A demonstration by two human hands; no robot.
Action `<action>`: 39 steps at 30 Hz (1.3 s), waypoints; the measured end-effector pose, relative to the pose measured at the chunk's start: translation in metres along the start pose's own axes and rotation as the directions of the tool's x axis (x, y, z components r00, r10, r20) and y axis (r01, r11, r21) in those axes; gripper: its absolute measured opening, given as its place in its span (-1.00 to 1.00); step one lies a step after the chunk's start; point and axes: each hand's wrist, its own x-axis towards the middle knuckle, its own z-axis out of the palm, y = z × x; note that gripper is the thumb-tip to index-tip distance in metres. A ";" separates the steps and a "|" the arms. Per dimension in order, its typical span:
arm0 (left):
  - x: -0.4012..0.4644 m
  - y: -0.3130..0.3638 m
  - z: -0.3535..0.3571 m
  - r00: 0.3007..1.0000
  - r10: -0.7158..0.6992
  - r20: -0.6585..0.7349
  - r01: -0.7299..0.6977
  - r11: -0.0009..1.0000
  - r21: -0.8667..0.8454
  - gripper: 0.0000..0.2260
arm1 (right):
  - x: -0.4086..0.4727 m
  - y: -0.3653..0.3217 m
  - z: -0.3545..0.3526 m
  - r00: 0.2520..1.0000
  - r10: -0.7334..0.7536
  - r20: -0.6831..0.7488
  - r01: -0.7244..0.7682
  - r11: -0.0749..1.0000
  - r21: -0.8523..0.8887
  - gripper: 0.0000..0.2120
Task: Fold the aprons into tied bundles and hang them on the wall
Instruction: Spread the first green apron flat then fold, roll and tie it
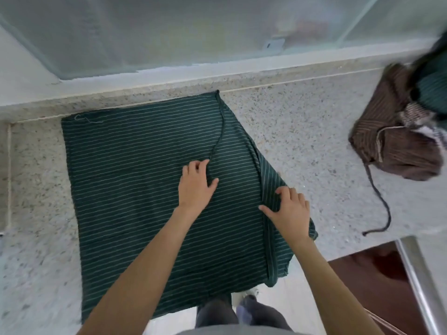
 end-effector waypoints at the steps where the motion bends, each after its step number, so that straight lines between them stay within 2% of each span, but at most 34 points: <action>1: -0.001 0.003 0.003 0.999 -0.042 0.004 0.042 0.999 -0.005 -0.56 | -0.003 0.005 0.002 0.999 0.019 0.036 -0.018 1.000 -0.007 -0.50; 4: 0.002 0.004 -0.002 0.992 -0.119 -0.032 0.114 0.985 -0.130 -0.75 | 0.002 0.010 0.006 0.997 -0.023 0.072 0.018 0.997 0.078 -0.68; 6: 0.008 0.014 -0.010 0.992 -0.125 -0.026 0.117 0.972 -0.203 -0.82 | 0.010 0.016 -0.002 0.996 0.006 0.093 -0.024 0.980 0.197 -0.83; 10: 0.027 0.056 -0.031 0.995 -0.096 0.000 0.087 0.900 -0.426 -0.88 | 0.033 0.031 -0.033 0.980 0.129 0.150 -0.188 0.844 0.503 -0.84; 12: 0.044 0.087 -0.038 0.996 -0.086 0.017 0.083 0.863 -0.499 -0.89 | 0.053 0.047 -0.054 0.971 0.176 0.164 -0.239 0.778 0.580 -0.88; 16: 0.090 0.148 -0.032 0.994 -0.087 0.066 0.109 0.810 -0.576 -0.84 | 0.100 0.081 -0.081 0.959 0.153 0.238 -0.272 0.733 0.624 -0.91; 18: 0.119 0.176 -0.024 0.988 -0.127 0.088 0.154 0.766 -0.624 -0.80 | 0.130 0.097 -0.086 0.964 0.081 0.252 -0.215 0.795 0.567 -0.87; 20: 0.143 0.202 -0.017 0.984 -0.127 0.124 0.177 0.710 -0.682 -0.71 | 0.157 0.111 -0.086 0.975 -0.027 0.220 -0.080 0.883 0.462 -0.83; 21: 0.154 0.211 -0.014 0.987 -0.082 0.140 0.153 0.752 -0.641 -0.66 | 0.170 0.116 -0.084 0.979 -0.078 0.189 -0.002 0.920 0.393 -0.82; 23: 0.169 0.225 -0.003 0.976 0.042 0.215 0.048 0.916 -0.398 -0.59 | 0.194 0.128 -0.080 0.978 -0.171 0.116 0.139 0.960 0.243 -0.81; 24: 0.172 0.227 0.001 0.965 0.079 0.252 -0.006 0.961 -0.276 -0.57 | 0.203 0.132 -0.077 0.974 -0.219 0.065 0.203 0.960 0.190 -0.80; 25: 0.172 0.226 0.004 0.962 0.093 0.257 -0.045 0.981 -0.190 -0.56 | 0.209 0.136 -0.075 0.967 -0.255 0.013 0.250 0.955 0.160 -0.80; 28: 0.154 0.214 0.012 0.989 0.097 0.111 -0.085 0.990 -0.109 -0.61 | 0.203 0.139 -0.073 0.949 -0.286 -0.129 0.309 0.925 0.220 -0.80; 29: 0.144 0.206 0.017 0.992 0.111 0.058 -0.107 0.992 -0.071 -0.63 | 0.192 0.137 -0.073 0.951 -0.288 -0.116 0.308 0.921 0.240 -0.76; 30: 0.134 0.197 0.022 0.992 0.129 0.019 -0.128 0.992 -0.013 -0.64 | 0.180 0.133 -0.071 0.957 -0.290 -0.021 0.287 0.930 0.231 -0.69; 32: 0.110 0.181 0.037 0.991 0.135 -0.010 -0.133 0.985 0.114 -0.60 | 0.154 0.125 -0.063 0.927 -0.301 0.223 0.291 0.954 0.076 -0.49; 33: 0.099 0.175 0.044 0.993 0.120 0.018 -0.121 0.977 0.175 -0.54 | 0.141 0.122 -0.057 0.906 -0.300 0.300 0.318 0.948 -0.011 -0.44; 35: 0.083 0.170 0.057 0.989 0.058 0.135 -0.090 0.965 0.246 -0.37 | 0.126 0.123 -0.046 0.886 -0.306 0.350 0.339 0.940 -0.037 -0.50; 37: 0.077 0.167 0.067 0.971 0.001 0.237 -0.061 0.967 0.247 -0.23 | 0.125 0.131 -0.043 0.874 -0.352 0.334 0.337 0.936 0.103 -0.68; 39: 0.077 0.166 0.073 0.966 -0.006 0.258 -0.053 0.974 0.221 -0.16 | 0.133 0.146 -0.047 0.870 -0.394 0.298 0.345 0.916 0.203 -0.78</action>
